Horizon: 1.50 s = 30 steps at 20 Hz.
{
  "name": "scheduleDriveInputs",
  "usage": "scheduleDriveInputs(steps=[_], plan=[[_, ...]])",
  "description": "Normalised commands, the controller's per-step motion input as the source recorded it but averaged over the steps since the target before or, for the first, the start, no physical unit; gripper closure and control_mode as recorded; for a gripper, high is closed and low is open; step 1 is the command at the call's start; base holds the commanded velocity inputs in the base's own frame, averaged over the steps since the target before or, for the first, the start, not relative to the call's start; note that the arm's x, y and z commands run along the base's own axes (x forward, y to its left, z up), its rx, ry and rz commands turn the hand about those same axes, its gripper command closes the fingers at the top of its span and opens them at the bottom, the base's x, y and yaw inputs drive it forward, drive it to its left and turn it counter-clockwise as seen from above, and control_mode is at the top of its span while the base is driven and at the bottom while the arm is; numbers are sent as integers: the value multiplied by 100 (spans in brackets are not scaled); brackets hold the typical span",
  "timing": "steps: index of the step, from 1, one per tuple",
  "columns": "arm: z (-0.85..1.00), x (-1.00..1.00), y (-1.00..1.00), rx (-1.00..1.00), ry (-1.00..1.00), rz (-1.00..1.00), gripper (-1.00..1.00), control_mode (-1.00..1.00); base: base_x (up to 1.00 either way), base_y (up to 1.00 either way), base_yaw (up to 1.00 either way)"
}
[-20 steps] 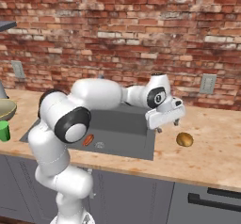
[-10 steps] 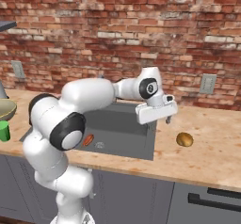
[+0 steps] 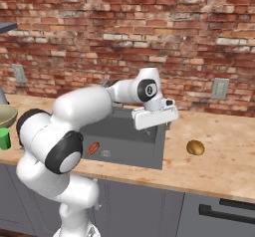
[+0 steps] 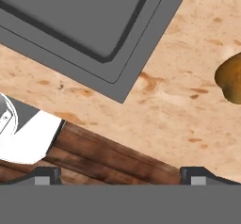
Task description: Remove the potato and sweet potato from the sink. Then move the bowl and cup from the counter to the sink for washing.
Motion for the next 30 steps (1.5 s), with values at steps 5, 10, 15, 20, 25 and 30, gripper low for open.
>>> scheduleDriveInputs(steps=[5, 10, 15, 20, 25, 30], plan=[[4, -11, 41, 0, 0, -3, -100, -100, 0, 0, 0], [2, 0, 38, 0, -5, -3, -100, -100, 0, 0, 0], [1, 0, 26, 0, -5, -6, -100, -100, 0, 0, 0], [0, 0, 25, 1, -5, -6, -100, -100, 0, 0, 0], [0, 0, 35, 5, -11, -5, -100, -100, 0, 0, 0], [0, 0, 38, 7, -13, -5, -100, -100, 0, 0, 0]])
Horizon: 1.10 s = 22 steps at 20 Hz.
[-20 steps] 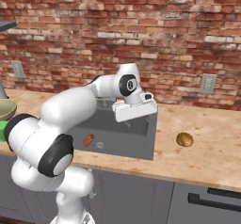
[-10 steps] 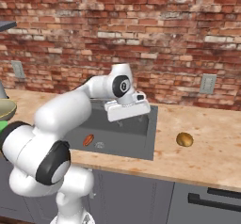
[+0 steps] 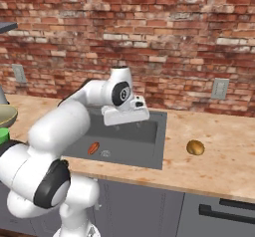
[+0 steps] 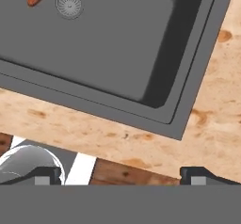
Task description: Remove the potato and sweet potato from the sink. Then move the bowl and cup from the counter to the sink for washing.
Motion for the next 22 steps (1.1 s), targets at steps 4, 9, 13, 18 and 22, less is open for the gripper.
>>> scheduleDriveInputs(steps=[4, 9, 13, 18, 22], plan=[[-2, 0, 37, 6, -12, -5, -100, -100, 0, 0, 0], [-6, 0, 39, 3, -11, -6, -100, -100, 0, 0, 0], [-9, 0, 37, 2, -11, -7, -100, -100, 0, 0, 0], [-9, 2, 35, 1, -12, -7, -100, -100, 0, 0, 0], [-9, 3, 33, 2, -9, -6, -100, -100, 0, 0, 0]])
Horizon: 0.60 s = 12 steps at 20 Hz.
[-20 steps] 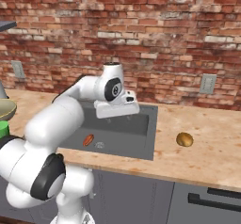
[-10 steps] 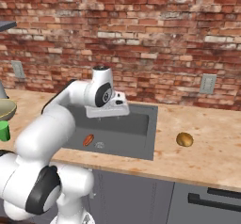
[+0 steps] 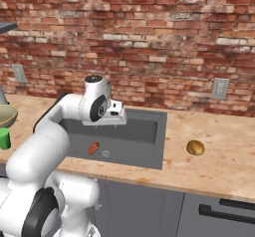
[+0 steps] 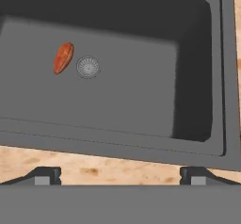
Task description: Remove the potato and sweet potato from the sink. Then move the bowl and cup from the counter to the sink for washing.
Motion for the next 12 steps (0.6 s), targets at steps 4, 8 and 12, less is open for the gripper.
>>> scheduleDriveInputs(steps=[4, 8, 12], plan=[[-9, 3, 33, 0, -6, -4, -100, -100, 0, 0, 0], [-7, 7, 33, 0, 0, -4, -100, -100, 0, 0, 0], [-8, 10, 35, 0, -1, -4, -100, -100, 0, 0, 0]])
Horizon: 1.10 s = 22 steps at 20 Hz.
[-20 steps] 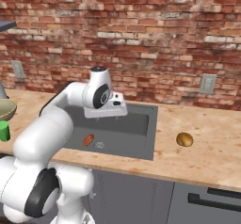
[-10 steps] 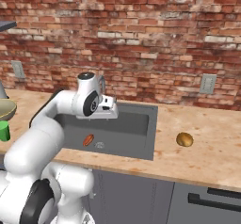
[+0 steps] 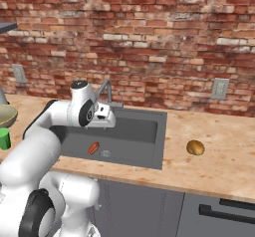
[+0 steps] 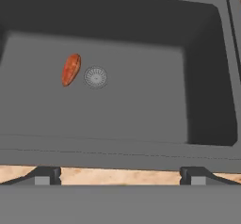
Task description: Remove the potato and sweet potato from the sink. Then move the bowl and cup from the counter to the sink for washing.
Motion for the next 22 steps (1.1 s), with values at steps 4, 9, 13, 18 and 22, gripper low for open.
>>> scheduleDriveInputs(steps=[4, 9, 13, 18, 22], plan=[[-9, 10, 35, 0, -1, -5, -100, -100, 0, 0, 0], [-9, 9, 33, 0, -3, -5, -100, -100, 0, 0, 0], [-10, 4, 31, 0, -1, -4, -100, -100, 0, 0, 0], [-12, 5, 33, 0, -1, -5, -100, -100, 0, 0, 0], [-12, 8, 29, 0, -2, -5, -100, -100, 0, 0, 0]])
